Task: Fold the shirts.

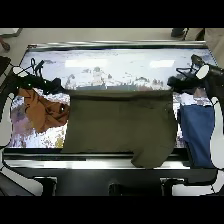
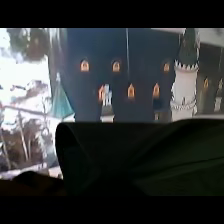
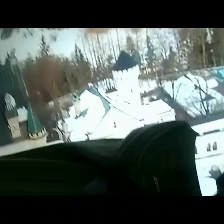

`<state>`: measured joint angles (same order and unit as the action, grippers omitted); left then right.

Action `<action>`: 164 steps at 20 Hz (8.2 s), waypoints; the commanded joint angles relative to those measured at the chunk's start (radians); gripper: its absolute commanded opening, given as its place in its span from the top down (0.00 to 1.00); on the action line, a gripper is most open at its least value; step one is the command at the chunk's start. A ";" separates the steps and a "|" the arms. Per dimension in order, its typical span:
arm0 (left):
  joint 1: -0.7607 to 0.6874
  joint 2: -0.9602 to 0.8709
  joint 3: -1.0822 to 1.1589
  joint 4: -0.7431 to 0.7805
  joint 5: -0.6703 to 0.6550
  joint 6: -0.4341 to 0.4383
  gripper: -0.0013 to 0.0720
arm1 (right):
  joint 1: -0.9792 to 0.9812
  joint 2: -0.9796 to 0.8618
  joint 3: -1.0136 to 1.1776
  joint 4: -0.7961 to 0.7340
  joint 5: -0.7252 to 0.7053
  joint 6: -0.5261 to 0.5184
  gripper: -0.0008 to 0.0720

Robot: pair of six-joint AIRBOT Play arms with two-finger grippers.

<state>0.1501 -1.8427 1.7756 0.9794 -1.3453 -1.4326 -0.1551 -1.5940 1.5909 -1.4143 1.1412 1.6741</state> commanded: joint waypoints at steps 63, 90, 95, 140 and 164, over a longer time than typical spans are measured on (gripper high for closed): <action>0.061 0.528 -1.140 0.074 0.051 0.197 0.94 | -0.103 0.519 -1.096 0.164 0.065 -0.085 0.93; -0.037 -0.023 -0.233 -0.014 0.002 -0.003 0.61 | -0.035 -0.031 -0.265 0.221 -0.208 -0.025 0.93; 0.000 0.032 -0.156 -0.030 -0.058 -0.003 0.17 | -0.035 0.020 -0.219 -0.073 -0.043 -0.079 0.01; -0.572 -0.013 -0.137 -0.116 0.192 -0.035 0.94 | 0.048 0.277 -0.210 0.328 0.159 -0.096 0.94; -0.365 0.265 -0.136 -0.298 0.452 0.099 0.95 | 0.319 0.266 -0.209 0.708 -0.063 -0.060 0.94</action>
<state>-0.3672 -1.7393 1.6386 0.5262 -0.8940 -1.3415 0.0460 -1.1976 1.3808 -0.8200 1.2171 1.6409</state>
